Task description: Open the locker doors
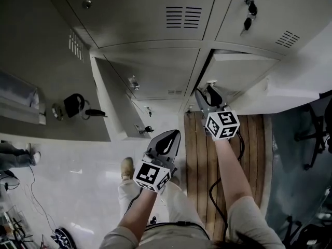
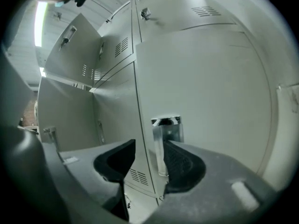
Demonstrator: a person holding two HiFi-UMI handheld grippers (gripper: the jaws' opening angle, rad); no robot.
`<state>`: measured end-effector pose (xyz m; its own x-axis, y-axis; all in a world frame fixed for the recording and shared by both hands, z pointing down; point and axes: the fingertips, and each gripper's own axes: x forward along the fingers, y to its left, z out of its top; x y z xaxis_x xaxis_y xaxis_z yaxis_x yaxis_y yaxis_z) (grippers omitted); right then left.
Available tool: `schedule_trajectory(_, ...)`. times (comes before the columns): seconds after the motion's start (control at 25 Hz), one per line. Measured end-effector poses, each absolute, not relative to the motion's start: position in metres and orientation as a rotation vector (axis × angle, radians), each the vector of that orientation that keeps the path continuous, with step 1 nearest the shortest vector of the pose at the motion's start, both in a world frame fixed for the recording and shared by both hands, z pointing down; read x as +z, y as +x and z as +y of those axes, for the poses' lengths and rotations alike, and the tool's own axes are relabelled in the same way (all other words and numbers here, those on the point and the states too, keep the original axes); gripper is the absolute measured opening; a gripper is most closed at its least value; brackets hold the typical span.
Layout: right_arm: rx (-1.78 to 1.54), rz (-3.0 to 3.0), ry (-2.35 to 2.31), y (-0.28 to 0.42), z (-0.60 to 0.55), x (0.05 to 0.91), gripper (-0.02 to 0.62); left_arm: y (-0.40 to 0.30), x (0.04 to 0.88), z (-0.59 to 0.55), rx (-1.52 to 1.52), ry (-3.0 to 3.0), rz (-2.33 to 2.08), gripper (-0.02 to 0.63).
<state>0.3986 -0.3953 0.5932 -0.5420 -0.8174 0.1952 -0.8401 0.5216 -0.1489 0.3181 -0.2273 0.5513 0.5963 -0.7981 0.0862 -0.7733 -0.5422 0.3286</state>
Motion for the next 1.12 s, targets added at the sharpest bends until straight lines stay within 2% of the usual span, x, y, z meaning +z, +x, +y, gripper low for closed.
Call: schedule_trajectory(1.12,0.332,-2.559,1.565,0.508,-0.261,0.598,0.149,0.357,0.531,-0.183,-0.084,2.531,-1.157,-0.002)
